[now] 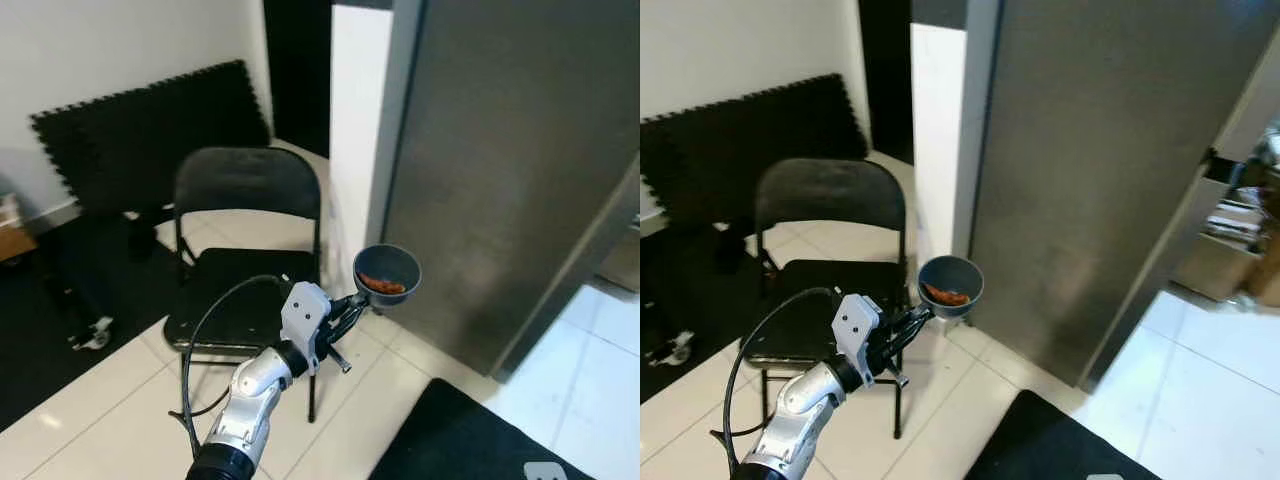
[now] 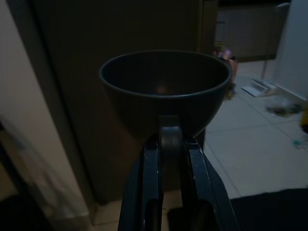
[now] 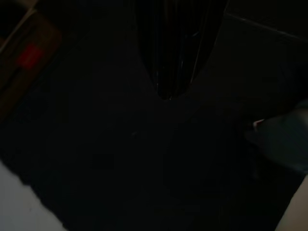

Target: Restocking fridge

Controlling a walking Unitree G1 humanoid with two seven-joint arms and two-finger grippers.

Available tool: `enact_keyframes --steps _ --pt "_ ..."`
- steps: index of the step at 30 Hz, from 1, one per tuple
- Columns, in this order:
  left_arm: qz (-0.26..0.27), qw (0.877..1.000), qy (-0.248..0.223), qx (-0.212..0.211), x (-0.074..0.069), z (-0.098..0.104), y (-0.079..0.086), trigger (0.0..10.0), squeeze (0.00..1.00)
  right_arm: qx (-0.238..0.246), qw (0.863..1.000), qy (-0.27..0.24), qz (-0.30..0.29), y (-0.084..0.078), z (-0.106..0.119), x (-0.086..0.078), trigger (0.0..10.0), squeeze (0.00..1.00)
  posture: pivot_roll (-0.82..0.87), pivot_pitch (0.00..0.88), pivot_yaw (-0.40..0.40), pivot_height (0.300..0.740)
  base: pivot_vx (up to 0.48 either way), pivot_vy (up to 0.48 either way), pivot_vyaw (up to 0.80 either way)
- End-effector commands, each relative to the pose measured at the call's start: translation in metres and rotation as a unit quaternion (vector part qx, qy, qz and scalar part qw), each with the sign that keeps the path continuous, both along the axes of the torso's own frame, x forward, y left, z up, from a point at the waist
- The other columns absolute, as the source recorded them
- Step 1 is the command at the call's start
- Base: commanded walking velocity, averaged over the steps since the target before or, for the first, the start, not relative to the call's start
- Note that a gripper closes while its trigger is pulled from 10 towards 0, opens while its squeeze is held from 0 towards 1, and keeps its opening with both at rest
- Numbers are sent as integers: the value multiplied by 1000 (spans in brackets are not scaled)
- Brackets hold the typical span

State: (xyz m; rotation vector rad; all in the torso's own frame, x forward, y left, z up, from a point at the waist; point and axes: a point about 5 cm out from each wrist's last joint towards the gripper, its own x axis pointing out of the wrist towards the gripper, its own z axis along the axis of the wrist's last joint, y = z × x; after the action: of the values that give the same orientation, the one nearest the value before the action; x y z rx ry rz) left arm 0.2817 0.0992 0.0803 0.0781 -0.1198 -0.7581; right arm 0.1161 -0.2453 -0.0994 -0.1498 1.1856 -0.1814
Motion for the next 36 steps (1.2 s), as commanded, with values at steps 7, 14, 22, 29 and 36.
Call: enact_keyframes --steps 7,14,22,29,36 --pt "-8 1000 5 -9 0 1 -2 10000 0 2 1000 -16 3 0 2 6 10000 0 17 0 -9 740 0 -273 -111" --pt "-7 1000 6 -11 0 1 -2 10000 0 5 1000 -16 4 2 1 6 10000 0 16 0 -8 740 0 -436 0" --pt "-9 1000 7 -11 0 1 -1 10000 0 12 1000 -19 4 3 1 6 10000 0 20 0 -6 740 0 -436 0" --pt "-8 1000 6 -11 1 2 0 10000 0 14 1000 -20 3 4 1 6 10000 0 18 0 -4 740 0 -436 0" --pt "8 1000 18 -20 3 1 1 10000 0 21 999 -25 5 4 2 7 10000 0 16 0 -4 740 0 -212 0"
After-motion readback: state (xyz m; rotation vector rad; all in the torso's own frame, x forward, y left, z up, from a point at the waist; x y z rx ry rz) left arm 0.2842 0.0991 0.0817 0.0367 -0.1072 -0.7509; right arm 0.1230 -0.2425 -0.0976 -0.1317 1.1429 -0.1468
